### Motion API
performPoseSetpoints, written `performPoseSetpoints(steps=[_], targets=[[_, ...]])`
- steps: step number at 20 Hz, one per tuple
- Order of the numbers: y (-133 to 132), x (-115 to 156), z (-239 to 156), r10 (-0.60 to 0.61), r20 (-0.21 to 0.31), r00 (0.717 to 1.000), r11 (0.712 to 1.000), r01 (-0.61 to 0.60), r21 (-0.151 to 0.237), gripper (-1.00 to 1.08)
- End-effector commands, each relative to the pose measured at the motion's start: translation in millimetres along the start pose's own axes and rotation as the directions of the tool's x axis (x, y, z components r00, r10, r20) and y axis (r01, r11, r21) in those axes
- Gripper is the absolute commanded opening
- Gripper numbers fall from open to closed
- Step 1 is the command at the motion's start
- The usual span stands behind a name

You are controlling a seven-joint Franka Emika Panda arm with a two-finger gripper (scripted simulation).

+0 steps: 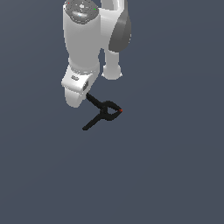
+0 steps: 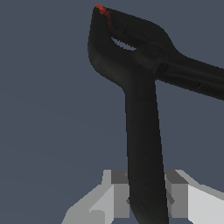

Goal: Pick up the object and move it to a goal position.

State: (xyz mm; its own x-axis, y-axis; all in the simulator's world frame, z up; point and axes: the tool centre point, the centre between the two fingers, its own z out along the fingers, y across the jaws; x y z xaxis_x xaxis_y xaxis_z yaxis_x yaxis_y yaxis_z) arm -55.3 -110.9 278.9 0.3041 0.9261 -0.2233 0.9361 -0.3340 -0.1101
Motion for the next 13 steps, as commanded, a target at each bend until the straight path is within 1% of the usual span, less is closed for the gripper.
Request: performPoseSetpoints(steps=[1, 7, 13], targets=[[1, 1, -16, 0.0, -0.002, 1.0, 1.0, 0.0, -0.004, -1.0], [3, 3, -44, 0.0, -0.002, 1.0, 1.0, 0.0, -0.004, -1.0], [5, 3, -52, 0.001, -0.001, 1.0, 1.0, -0.001, -0.004, -1.0]])
